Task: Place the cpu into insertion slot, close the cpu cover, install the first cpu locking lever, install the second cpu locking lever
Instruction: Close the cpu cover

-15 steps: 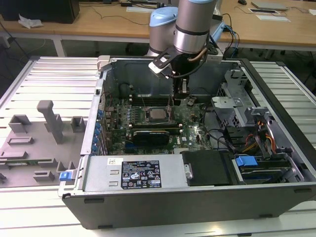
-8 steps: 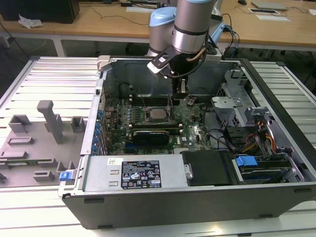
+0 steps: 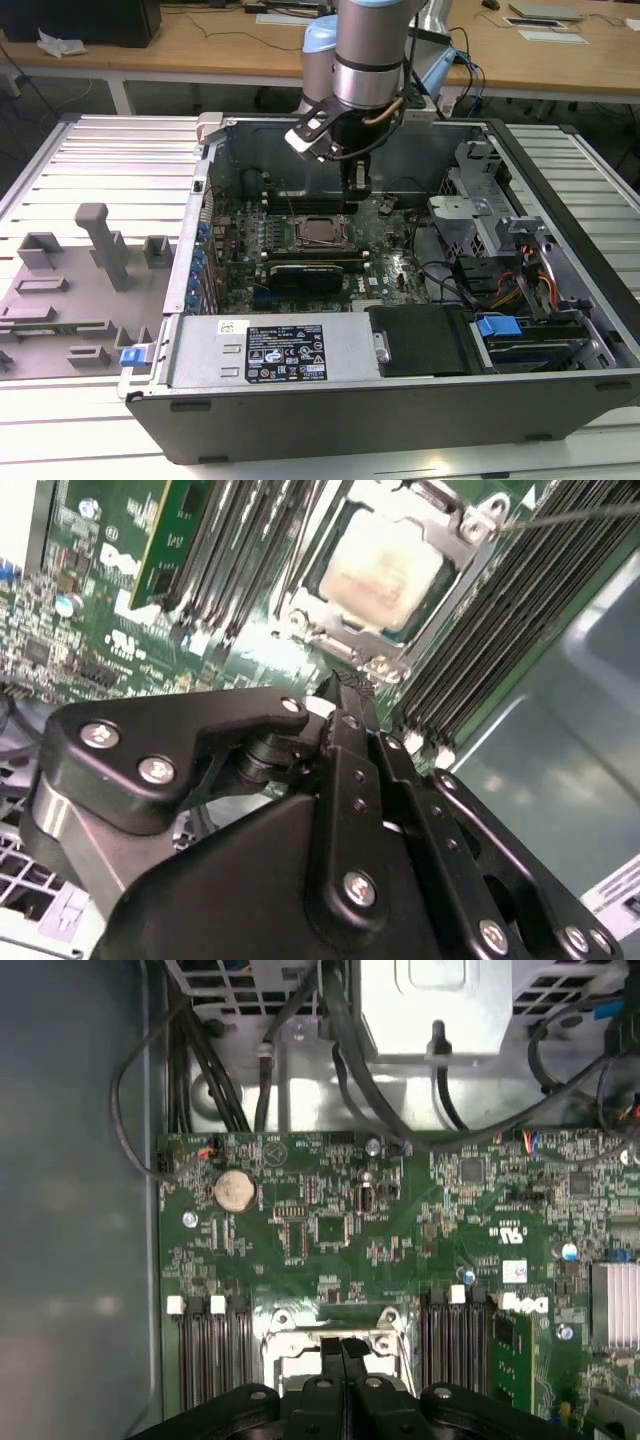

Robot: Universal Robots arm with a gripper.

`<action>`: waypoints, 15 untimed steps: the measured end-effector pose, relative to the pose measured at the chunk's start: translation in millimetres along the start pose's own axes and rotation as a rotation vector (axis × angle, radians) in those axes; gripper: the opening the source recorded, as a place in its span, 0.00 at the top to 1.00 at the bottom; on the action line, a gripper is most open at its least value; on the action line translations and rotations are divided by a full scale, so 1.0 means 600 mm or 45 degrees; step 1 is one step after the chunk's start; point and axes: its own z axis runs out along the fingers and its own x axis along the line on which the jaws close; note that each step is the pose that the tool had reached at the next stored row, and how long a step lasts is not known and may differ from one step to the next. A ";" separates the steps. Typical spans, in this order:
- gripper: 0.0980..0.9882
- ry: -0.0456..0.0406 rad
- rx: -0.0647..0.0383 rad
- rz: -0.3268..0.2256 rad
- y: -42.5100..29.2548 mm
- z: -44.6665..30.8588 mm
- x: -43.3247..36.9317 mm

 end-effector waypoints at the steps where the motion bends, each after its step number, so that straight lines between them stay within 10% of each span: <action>1: 0.99 0.000 0.000 0.000 -0.003 0.000 0.000; 15: 0.99 0.000 0.000 0.000 -0.053 0.020 -0.009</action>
